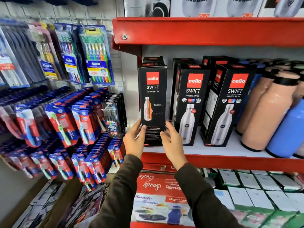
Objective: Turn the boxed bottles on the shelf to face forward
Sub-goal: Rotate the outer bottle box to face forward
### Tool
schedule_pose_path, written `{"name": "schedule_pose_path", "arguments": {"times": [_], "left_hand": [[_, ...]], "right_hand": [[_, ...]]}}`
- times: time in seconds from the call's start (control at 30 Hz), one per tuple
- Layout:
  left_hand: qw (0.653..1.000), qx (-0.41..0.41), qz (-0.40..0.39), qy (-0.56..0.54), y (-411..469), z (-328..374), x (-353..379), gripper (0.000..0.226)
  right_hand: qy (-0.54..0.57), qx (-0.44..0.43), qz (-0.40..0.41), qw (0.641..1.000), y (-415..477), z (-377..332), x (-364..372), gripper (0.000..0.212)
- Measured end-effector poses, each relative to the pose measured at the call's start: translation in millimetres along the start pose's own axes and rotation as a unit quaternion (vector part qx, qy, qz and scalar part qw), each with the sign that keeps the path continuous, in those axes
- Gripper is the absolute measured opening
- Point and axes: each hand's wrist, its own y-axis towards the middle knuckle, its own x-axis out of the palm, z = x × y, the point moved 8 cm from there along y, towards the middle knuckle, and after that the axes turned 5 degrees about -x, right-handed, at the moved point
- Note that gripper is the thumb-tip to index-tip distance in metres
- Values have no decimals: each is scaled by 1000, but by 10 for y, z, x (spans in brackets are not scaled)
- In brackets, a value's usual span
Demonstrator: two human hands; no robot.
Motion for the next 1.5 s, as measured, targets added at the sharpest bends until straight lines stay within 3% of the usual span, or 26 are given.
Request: {"name": "schedule_pose_path", "arguments": {"times": [0.13,0.3,0.43,0.73,1.0,1.13,1.23,1.5], "left_hand": [[999,-5,19,-26,24,68,-112,26],[997,-11,55,-60,-16,109,-203,30],[996,2,62,-58,-67,131,-207,27],[995,57,69,-37,5,134,-213,20],[994,-89,-62,-17,361,-304,-93,42],[994,-79,-74,-16,356,-442,-87,51],[996,-50,-66,-22,294,-335,-41,27],[996,13,-81,32,301,-240,65,31]], "right_hand": [[-23,-25,-6,999,51,-107,8,62],[-50,-45,12,998,106,-224,42,63],[-61,-59,47,995,151,-276,40,82],[-33,-46,63,996,178,-216,-21,73],[-22,-27,1,999,216,-139,71,83],[-36,-11,-12,999,242,-87,81,91],[-31,-21,-11,999,262,-71,57,77],[-67,-18,-13,998,281,60,72,69]]}}
